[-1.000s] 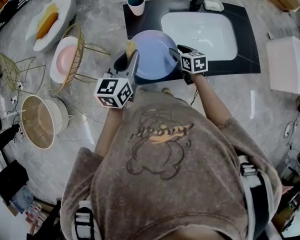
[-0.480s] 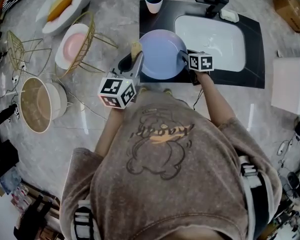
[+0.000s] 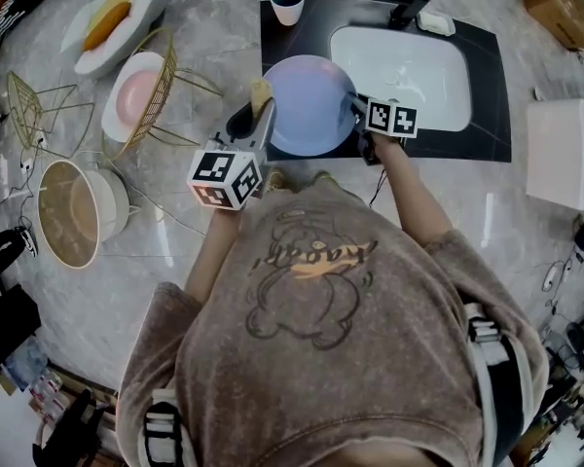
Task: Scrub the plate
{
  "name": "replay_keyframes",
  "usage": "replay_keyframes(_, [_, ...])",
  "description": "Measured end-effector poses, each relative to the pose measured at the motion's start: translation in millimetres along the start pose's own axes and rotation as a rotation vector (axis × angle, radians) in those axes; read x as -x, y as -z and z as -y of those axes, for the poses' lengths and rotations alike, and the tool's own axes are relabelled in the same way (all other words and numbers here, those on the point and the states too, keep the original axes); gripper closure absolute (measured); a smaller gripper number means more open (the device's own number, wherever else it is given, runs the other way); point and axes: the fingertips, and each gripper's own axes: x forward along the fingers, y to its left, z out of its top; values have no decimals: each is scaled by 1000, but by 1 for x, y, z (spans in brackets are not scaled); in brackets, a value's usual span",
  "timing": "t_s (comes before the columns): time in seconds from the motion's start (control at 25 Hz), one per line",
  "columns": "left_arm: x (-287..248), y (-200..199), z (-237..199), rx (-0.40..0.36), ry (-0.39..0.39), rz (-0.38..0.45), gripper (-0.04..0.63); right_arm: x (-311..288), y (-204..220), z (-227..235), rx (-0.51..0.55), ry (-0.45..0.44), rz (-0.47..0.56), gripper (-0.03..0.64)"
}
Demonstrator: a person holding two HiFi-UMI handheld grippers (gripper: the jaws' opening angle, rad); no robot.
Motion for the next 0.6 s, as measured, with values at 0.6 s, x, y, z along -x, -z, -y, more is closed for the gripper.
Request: replay_keyframes(0.6, [-4,-10,21,-50,88,15,514,73,-44,-38,-19,21,224,597])
